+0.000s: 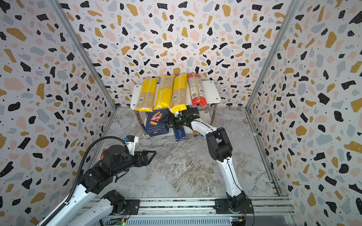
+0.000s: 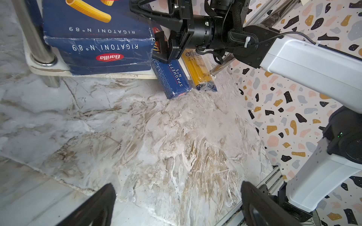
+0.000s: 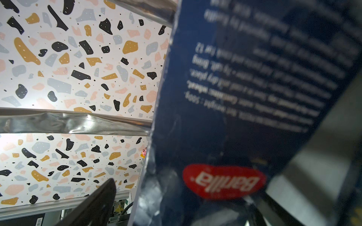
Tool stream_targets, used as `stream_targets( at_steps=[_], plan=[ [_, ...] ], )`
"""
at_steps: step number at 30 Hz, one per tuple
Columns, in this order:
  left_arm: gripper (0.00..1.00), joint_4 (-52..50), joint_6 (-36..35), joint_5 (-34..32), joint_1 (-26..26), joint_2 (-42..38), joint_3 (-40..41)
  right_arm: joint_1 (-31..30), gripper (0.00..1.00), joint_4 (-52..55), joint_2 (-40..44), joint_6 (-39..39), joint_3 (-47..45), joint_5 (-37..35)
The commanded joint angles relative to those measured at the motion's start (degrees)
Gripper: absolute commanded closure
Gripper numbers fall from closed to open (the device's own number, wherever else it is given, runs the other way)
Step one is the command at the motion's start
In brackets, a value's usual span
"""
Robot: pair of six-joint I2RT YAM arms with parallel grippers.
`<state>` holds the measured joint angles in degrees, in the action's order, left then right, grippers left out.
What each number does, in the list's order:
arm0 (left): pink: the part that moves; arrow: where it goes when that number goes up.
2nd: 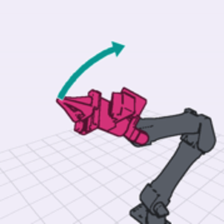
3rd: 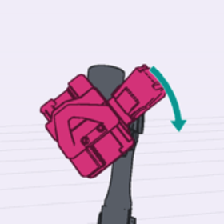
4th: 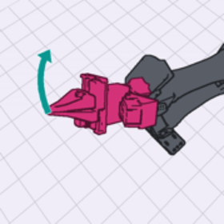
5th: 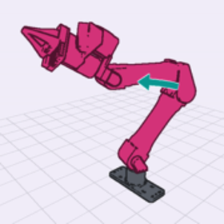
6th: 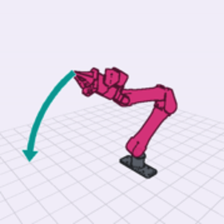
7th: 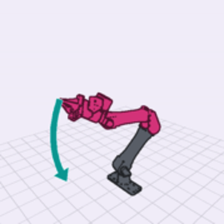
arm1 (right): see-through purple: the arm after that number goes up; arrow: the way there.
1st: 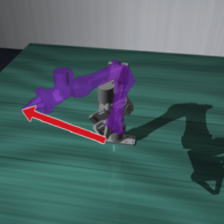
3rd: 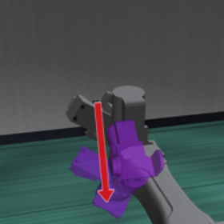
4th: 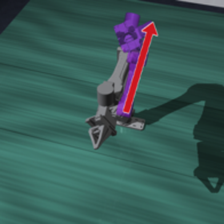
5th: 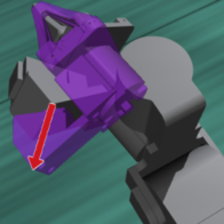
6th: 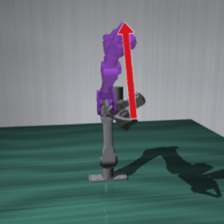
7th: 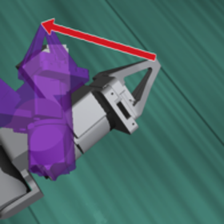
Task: Arrange pasta packages on shelves
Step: Place the pasta box on the shelf.
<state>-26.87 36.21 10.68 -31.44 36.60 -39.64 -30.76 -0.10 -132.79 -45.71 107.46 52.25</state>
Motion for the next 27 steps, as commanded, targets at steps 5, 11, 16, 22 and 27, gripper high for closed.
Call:
stream_targets(
  at_steps=[5,11,16,22,27],
  plan=[
    [0.01,1.63,-0.43,1.68,0.50,-0.67,0.78,0.65,0.01,12.00,5.17,7.92,2.63,-6.21],
    [0.01,2.59,-0.35,2.59,0.50,-0.17,1.14,0.09,0.01,17.39,6.12,11.28,3.28,-8.19],
    [0.00,2.62,-0.30,2.67,0.50,-0.18,1.13,-0.02,0.01,16.42,9.47,12.40,-1.41,-9.51],
    [0.00,3.27,-0.37,3.21,0.50,0.49,0.94,-0.26,0.01,21.04,12.86,16.97,-3.35,-16.09],
    [0.01,4.01,0.05,3.82,0.50,0.77,0.94,-2.39,0.01,25.95,15.04,21.63,-4.30,-24.03]
  ],
)
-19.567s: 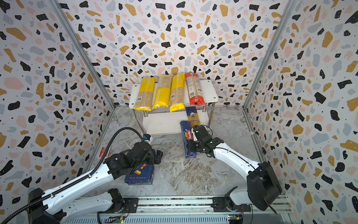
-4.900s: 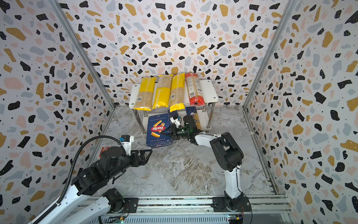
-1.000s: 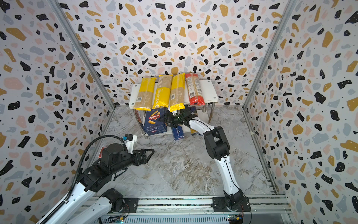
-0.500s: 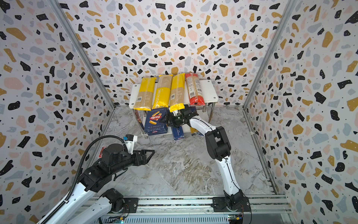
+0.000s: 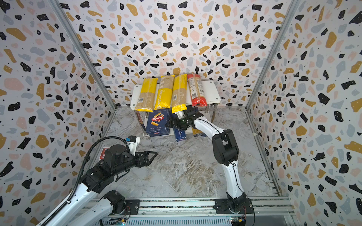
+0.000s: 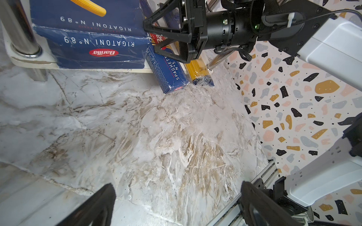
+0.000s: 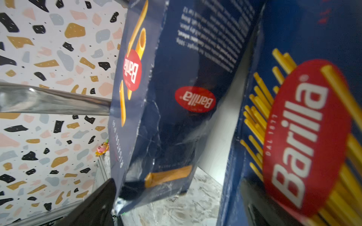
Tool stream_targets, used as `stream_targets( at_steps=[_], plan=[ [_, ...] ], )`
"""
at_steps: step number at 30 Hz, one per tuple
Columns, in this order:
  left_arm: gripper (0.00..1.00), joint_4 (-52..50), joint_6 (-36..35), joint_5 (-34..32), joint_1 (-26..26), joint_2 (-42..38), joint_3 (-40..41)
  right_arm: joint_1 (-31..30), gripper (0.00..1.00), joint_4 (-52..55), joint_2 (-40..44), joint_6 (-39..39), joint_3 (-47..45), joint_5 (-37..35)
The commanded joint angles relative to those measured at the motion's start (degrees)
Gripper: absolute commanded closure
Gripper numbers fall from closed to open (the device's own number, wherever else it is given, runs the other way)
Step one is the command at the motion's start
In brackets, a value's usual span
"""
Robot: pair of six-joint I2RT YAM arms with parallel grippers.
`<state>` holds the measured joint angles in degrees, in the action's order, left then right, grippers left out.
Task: Arrange pasta packages on shelves
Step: Place the pasta box on the shelf, then reset both arms
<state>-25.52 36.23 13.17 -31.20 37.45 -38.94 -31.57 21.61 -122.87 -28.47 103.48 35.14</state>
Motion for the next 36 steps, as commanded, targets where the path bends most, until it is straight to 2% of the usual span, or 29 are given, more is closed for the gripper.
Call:
stream_targets(
  at_steps=[1,9,17,28,36],
  plan=[
    [0.00,2.78,0.20,1.42,0.26,-0.02,0.20,-1.99,0.01,4.03,5.90,4.87,-1.24,-8.12],
    [0.01,2.85,0.19,1.50,0.35,0.39,-0.06,-6.09,0.01,3.62,10.83,10.04,-6.35,-22.68],
    [0.01,2.54,0.25,1.44,0.34,0.47,-0.53,-7.11,0.01,-1.59,15.88,10.20,-14.44,-31.12],
    [0.01,2.24,0.42,0.91,0.35,0.60,-0.43,-7.02,0.01,-4.59,18.16,9.75,-21.37,-31.21],
    [0.01,0.43,-1.36,-3.18,0.35,2.26,-2.27,-7.02,0.01,-6.60,23.75,9.84,-27.00,-28.72]
  ],
)
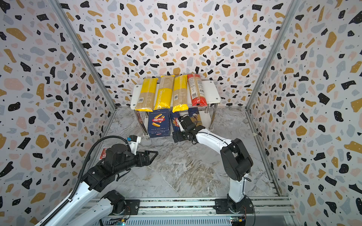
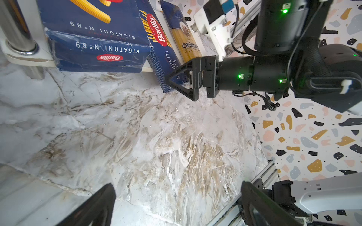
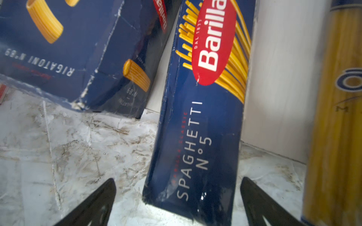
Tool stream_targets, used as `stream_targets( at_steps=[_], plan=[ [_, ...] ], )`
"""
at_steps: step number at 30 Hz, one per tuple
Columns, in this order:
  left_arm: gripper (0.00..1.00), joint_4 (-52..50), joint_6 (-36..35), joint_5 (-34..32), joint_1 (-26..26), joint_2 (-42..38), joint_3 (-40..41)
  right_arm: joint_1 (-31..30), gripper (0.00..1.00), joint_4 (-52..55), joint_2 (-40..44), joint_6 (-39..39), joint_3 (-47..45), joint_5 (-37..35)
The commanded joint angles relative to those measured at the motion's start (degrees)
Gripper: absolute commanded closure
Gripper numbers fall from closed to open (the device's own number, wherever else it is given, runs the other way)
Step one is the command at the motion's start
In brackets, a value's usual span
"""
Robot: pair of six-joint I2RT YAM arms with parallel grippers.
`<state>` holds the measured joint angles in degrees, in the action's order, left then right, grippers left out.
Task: Arrange pasta packages on shelves
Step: Reset both arms
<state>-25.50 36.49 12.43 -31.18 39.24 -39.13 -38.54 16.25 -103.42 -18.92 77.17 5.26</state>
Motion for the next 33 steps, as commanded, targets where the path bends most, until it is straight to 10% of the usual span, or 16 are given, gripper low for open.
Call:
stream_targets(
  at_steps=[1,16,33],
  plan=[
    [0.01,0.02,-2.01,-3.59,0.33,0.80,-2.25,-0.06,0.01,-1.35,5.24,0.20,-1.51,1.50],
    [0.01,-1.80,-4.59,-21.76,0.33,4.64,-4.59,-0.16,0.01,0.15,28.16,-0.72,-21.63,1.41],
    [0.01,11.19,-14.55,-49.58,0.32,-1.28,0.07,6.23,0.01,-0.17,57.50,4.29,-37.79,-15.47]
  ],
)
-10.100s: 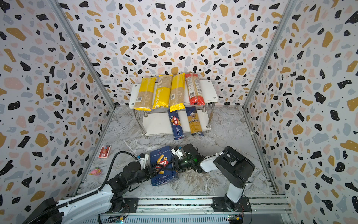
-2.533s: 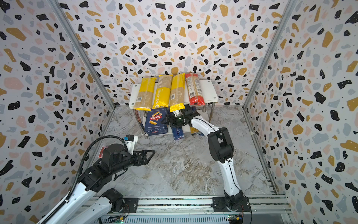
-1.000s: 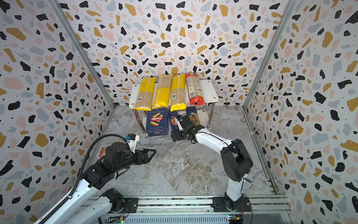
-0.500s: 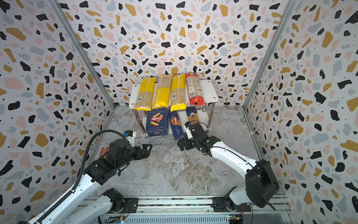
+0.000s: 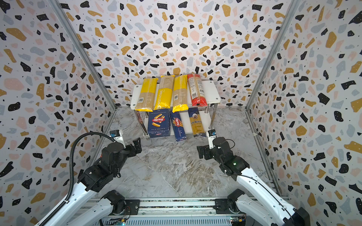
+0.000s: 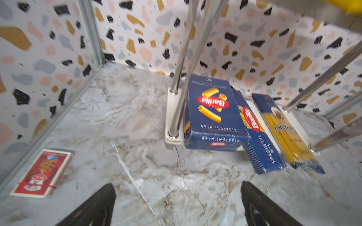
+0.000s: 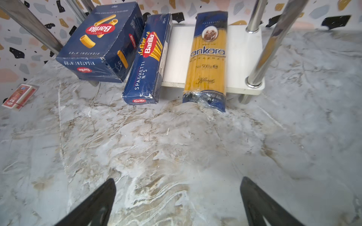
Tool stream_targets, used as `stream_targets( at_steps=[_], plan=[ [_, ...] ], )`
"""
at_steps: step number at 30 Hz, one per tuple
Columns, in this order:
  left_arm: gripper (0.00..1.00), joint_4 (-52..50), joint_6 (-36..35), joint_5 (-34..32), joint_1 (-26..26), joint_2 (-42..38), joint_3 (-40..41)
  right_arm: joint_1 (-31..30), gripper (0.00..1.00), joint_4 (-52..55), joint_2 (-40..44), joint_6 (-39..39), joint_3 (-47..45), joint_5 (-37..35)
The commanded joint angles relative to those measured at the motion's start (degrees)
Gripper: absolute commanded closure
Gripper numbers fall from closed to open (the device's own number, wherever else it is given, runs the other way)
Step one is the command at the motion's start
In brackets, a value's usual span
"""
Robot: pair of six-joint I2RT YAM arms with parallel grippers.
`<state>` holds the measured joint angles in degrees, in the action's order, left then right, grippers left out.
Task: Arrange pasta packages on shelves
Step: Reset both arms
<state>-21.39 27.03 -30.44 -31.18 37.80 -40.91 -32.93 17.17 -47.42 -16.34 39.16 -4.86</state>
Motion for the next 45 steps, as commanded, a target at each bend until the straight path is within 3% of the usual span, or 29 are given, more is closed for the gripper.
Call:
stream_targets(
  at_steps=[1,3,9,12,17,22,29,33,41,45],
  plan=[
    [0.00,8.24,-6.05,-8.41,0.33,1.02,2.09,1.21,0.01,-0.76,1.82,1.76,0.35,-7.27],
    [0.01,10.09,-7.13,-12.14,0.33,3.23,2.77,2.30,0.01,-0.87,2.68,1.92,0.03,-10.42],
    [0.01,15.41,-12.11,-14.91,0.33,9.99,3.46,5.70,0.01,-8.27,8.46,4.19,-5.35,-15.21],
    [0.01,21.50,-14.24,-16.17,0.32,10.67,5.58,7.07,0.01,-12.54,10.07,6.01,-7.68,-14.23],
    [0.01,30.72,-16.86,-19.78,0.33,12.65,9.95,7.31,0.01,-15.61,9.21,8.76,-7.66,-15.33],
    [0.00,38.42,-16.64,-29.69,0.33,18.00,12.22,7.55,0.01,-19.28,7.42,9.74,-8.99,-18.25],
    [0.01,57.96,-25.66,-34.95,0.49,25.43,18.83,8.03,0.01,-29.90,5.11,9.97,-15.48,-18.05],
    [0.00,68.34,-28.37,-31.83,2.49,27.01,23.95,8.73,0.01,-35.58,3.09,9.83,-18.99,-18.75],
    [0.00,72.03,-24.81,-19.38,12.91,27.92,25.99,11.09,0.01,-42.46,-0.08,10.63,-22.69,-18.19],
    [0.06,74.68,-24.21,-12.55,17.60,30.54,26.47,12.16,0.01,-47.37,-3.28,11.81,-24.26,-16.42]
  ],
)
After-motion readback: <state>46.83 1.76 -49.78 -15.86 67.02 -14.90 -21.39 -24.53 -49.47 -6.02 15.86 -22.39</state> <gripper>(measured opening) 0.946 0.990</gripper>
